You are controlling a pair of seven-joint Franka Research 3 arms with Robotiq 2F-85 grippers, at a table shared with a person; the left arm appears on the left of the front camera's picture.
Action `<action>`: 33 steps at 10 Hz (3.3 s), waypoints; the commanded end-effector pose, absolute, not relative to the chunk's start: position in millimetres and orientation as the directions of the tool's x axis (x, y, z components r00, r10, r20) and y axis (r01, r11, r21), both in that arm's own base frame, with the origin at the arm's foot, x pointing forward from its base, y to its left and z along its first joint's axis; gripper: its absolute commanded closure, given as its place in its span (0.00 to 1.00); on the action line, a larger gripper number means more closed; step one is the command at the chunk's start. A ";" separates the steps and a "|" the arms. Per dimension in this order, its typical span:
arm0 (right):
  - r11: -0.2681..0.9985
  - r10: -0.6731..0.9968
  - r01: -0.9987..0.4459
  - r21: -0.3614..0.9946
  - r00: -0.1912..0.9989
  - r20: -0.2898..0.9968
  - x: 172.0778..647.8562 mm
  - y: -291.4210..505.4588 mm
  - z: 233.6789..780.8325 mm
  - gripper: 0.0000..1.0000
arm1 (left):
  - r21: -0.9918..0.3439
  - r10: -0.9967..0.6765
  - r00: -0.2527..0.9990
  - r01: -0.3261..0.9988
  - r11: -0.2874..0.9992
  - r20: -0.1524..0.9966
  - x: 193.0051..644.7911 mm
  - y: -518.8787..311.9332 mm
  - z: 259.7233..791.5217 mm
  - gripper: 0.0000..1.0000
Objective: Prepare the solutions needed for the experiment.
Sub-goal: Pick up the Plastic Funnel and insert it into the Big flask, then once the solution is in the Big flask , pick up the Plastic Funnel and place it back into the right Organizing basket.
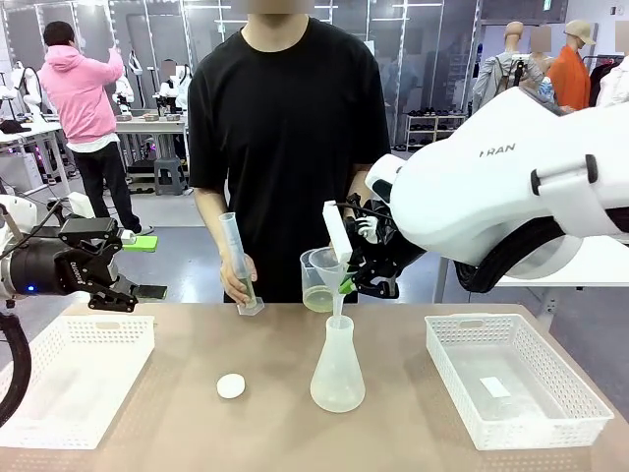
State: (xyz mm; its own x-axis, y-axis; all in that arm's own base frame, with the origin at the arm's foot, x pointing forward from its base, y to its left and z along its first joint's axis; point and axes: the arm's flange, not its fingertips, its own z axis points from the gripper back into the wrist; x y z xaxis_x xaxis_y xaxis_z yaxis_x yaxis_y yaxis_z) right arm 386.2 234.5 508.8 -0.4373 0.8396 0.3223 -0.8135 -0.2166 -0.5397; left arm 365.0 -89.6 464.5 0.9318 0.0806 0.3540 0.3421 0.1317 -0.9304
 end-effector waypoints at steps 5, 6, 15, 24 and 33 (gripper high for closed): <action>-0.217 0.848 -0.816 -0.536 -0.429 0.310 388.4 238.3 482.3 0.93 | -0.933 0.076 0.934 0.339 0.122 0.349 364.2 -89.5 466.2 0.00; -0.212 0.850 -0.820 -0.531 -0.423 0.313 389.0 237.6 481.1 0.81 | -0.933 0.076 0.934 0.339 0.122 0.349 364.2 -89.5 466.2 0.00; -0.189 0.896 -0.846 -0.498 -0.357 0.265 389.1 211.8 510.1 0.67 | -0.933 0.076 0.934 0.339 0.122 0.349 364.2 -89.5 466.2 0.00; -0.016 0.990 -0.923 -0.385 -0.068 0.121 418.8 72.8 542.2 0.67 | -0.933 0.076 0.934 0.339 0.122 0.349 364.2 -89.5 466.2 0.00; -0.031 0.989 -0.919 -0.394 -0.085 0.120 418.7 60.2 537.8 0.67 | -0.933 0.076 0.934 0.339 0.122 0.349 364.2 -89.5 466.2 0.00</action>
State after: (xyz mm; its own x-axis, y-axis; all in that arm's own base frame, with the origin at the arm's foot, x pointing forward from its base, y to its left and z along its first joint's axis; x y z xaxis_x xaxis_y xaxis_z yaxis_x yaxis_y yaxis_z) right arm 418.7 62.4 537.2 -0.0797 0.9906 0.1114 -0.9228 -0.0310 -0.3841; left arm 365.0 -89.5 464.5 0.9318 0.0806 0.3540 0.3421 0.1317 -0.9304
